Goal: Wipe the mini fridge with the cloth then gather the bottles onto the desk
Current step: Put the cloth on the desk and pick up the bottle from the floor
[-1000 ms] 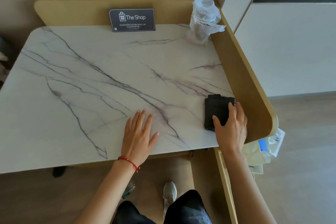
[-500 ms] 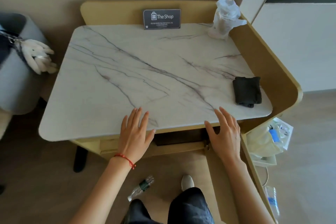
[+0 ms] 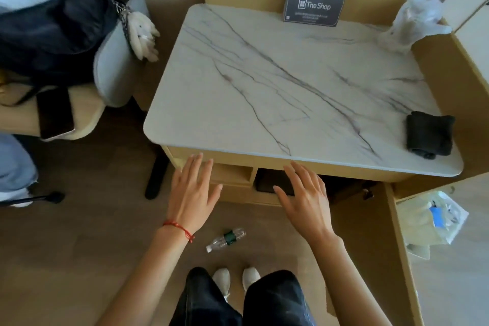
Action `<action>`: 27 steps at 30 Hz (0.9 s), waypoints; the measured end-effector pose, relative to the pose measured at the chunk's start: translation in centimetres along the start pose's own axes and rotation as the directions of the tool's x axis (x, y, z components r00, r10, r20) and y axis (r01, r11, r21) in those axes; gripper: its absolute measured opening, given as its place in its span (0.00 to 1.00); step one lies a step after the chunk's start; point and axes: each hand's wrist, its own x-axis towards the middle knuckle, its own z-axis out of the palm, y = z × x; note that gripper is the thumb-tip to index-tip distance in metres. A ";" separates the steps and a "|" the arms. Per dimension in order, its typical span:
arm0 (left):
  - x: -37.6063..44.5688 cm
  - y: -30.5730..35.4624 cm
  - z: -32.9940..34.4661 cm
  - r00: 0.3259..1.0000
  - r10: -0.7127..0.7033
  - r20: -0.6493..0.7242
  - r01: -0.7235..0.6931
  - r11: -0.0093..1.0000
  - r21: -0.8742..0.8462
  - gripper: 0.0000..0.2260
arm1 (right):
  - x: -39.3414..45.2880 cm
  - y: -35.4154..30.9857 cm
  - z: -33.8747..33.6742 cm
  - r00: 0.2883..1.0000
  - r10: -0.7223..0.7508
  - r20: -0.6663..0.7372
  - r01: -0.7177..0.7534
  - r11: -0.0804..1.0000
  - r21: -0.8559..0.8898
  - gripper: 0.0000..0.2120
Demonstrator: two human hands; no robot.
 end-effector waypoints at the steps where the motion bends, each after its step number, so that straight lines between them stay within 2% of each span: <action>1: -0.6 -0.3 0.1 0.999 -0.037 -0.003 0.037 0.999 0.000 0.25 | 0.2 -0.4 0.3 0.999 -0.037 0.014 0.037 0.999 -0.007 0.22; 6: -4.2 -0.6 1.1 0.979 -0.203 -0.014 0.203 0.979 0.014 0.25 | 1.0 -1.2 2.0 0.966 -0.235 0.110 0.235 0.972 0.010 0.23; 13: -9.2 -0.9 4.0 0.905 -0.425 -0.006 0.425 0.905 -0.021 0.25 | 0.8 -1.4 5.3 0.869 -0.433 0.241 0.426 0.901 0.082 0.23; 21: -13.2 -3.0 8.5 0.865 -0.499 0.042 0.501 0.864 -0.044 0.25 | -0.6 -2.0 10.4 0.814 -0.484 0.322 0.459 0.875 0.154 0.24; 27: -13.8 -7.2 15.1 0.854 -0.513 0.083 0.519 0.852 -0.067 0.27 | -1.8 -2.0 18.5 0.795 -0.486 0.364 0.468 0.872 0.141 0.23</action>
